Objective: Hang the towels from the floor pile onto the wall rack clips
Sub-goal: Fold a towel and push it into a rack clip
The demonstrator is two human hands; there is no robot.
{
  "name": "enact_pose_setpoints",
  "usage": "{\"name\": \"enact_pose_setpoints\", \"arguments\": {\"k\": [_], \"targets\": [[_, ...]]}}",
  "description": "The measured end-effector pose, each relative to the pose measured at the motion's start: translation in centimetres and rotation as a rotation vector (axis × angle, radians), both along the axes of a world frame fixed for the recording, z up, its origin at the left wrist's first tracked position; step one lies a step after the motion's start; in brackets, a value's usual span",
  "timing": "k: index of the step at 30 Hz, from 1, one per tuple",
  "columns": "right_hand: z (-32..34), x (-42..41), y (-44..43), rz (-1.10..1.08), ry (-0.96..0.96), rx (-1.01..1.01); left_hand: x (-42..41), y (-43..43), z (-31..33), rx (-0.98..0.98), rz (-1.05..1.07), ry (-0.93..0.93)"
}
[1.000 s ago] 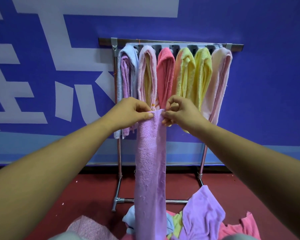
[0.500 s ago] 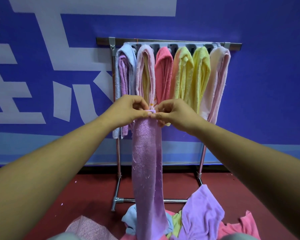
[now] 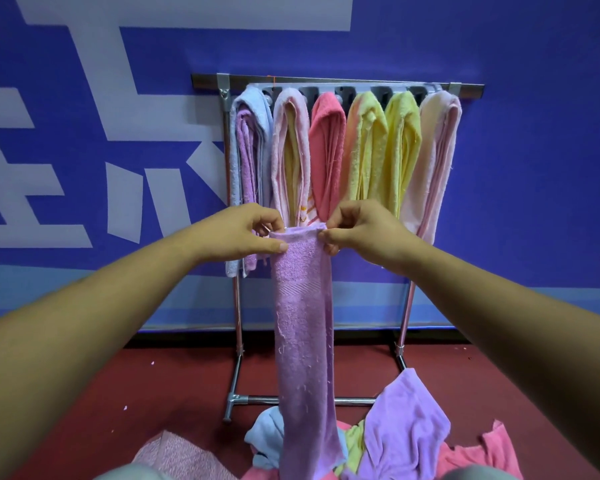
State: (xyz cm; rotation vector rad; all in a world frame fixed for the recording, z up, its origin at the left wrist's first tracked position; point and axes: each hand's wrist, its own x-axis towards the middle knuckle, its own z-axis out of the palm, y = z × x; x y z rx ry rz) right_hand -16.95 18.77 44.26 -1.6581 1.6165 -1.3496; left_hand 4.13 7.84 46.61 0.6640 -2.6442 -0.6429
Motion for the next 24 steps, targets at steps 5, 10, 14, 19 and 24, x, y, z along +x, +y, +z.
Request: {"name": "enact_pose_setpoints", "arguments": {"k": [5,10,14,19,24], "targets": [[-0.4,-0.2,-0.4,-0.074,-0.064,-0.01,-0.5,-0.4,-0.7,-0.042,0.107,0.148],[0.3,-0.1,-0.5,-0.15,-0.06,-0.017,-1.2,0.3,-0.6,0.046,0.149,0.265],[1.0,0.1,-0.4,-0.175,-0.088,-0.035,-1.4,0.6,-0.2,0.043,0.153,0.338],[1.4,-0.4,-0.9,-0.168,-0.155,-0.045,-1.6,0.6,0.3,-0.009,0.151,0.346],[1.9,-0.7,-1.3,-0.08,-0.234,-0.061,-1.9,0.5,0.5,0.015,0.147,0.336]]}}
